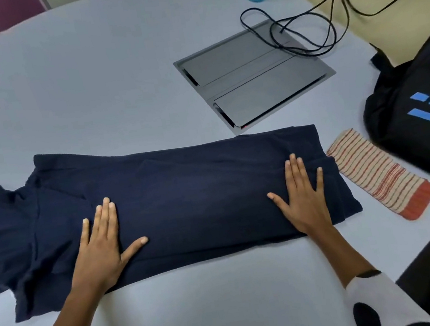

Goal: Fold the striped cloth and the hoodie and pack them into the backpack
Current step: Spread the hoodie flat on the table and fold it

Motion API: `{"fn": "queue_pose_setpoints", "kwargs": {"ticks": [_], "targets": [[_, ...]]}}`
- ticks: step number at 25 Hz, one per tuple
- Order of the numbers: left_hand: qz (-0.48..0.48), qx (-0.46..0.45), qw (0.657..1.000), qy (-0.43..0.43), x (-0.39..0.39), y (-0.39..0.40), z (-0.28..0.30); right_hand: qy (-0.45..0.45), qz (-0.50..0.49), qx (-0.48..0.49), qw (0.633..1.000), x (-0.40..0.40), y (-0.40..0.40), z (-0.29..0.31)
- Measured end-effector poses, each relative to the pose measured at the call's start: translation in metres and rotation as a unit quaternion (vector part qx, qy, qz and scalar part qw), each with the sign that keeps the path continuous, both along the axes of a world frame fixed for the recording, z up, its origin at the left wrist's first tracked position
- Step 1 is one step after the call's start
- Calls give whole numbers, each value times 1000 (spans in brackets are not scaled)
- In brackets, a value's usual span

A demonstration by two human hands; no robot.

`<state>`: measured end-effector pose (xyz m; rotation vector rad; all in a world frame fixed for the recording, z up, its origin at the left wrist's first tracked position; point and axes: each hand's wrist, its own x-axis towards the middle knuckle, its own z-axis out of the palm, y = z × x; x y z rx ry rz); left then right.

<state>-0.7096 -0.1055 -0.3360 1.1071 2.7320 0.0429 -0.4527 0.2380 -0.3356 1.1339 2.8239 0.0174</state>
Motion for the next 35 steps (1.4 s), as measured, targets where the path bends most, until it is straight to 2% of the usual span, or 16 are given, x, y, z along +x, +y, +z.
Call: {"fn": "queue_pose_setpoints", "kwargs": {"ticks": [8, 10, 12, 15, 18, 21, 27, 29, 32, 35], "targets": [[59, -68, 996, 21, -1, -62, 20, 47, 1, -2, 999, -18, -20, 5], [66, -84, 994, 26, -10, -88, 27, 52, 37, -10, 998, -41, -46, 12], [72, -82, 994, 32, -21, -115, 32, 52, 119, -29, 991, -71, -84, 12], [135, 3, 990, 40, -35, -142, 39, 46, 233, -66, 969, -118, -148, 2], [171, 87, 980, 45, -44, -137, 44, 56, 263, -85, 960, -148, -185, -1], [210, 120, 969, 55, -52, -129, 46, 74, 287, -89, 951, -166, -201, 2], [404, 176, 897, -18, -56, -109, 43, 47, 287, -53, 955, -172, -213, -4], [370, 208, 904, -45, -60, -107, 44, 39, 287, -41, 956, -170, -212, -6], [205, 226, 949, -76, -61, -114, 49, 31, 288, -35, 957, -171, -212, -6], [135, 214, 962, -103, -57, -124, 54, 32, 288, -28, 957, -172, -212, -6]]}}
